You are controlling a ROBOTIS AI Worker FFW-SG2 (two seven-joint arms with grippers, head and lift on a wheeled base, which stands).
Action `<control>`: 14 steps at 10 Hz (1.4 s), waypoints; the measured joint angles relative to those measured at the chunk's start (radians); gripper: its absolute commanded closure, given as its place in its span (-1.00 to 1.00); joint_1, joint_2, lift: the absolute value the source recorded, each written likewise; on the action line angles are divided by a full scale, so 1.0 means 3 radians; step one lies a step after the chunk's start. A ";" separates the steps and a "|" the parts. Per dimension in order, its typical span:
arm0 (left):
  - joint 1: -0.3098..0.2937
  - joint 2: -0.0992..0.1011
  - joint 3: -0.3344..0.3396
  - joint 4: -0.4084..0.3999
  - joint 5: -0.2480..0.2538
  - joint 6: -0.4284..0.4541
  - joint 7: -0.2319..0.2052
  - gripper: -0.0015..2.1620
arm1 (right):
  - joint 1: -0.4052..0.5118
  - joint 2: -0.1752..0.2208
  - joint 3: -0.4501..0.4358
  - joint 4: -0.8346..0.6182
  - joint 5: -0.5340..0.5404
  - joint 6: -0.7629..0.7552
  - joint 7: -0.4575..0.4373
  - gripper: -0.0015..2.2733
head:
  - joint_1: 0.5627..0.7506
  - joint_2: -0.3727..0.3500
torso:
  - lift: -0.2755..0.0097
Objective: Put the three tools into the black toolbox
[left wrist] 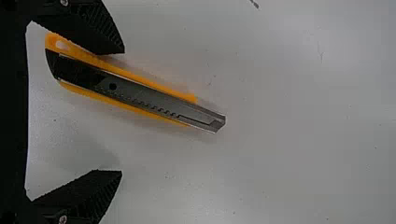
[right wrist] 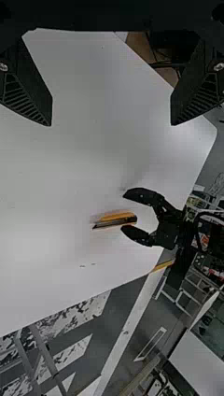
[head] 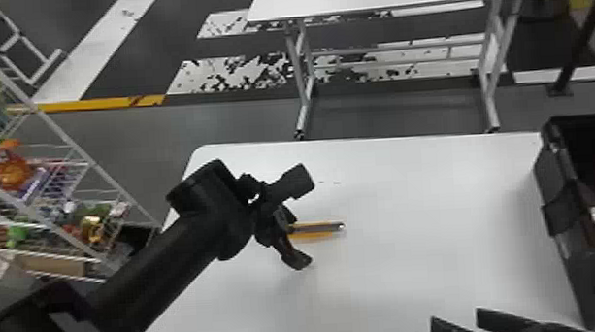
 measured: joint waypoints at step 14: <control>0.0128 -0.0199 0.0218 -0.0023 0.0054 0.0321 0.0470 -0.93 | 0.0084 -0.0094 -0.0218 -0.0010 -0.0204 -0.0010 0.0147 -0.94 | 0.41 0.60 | 0.57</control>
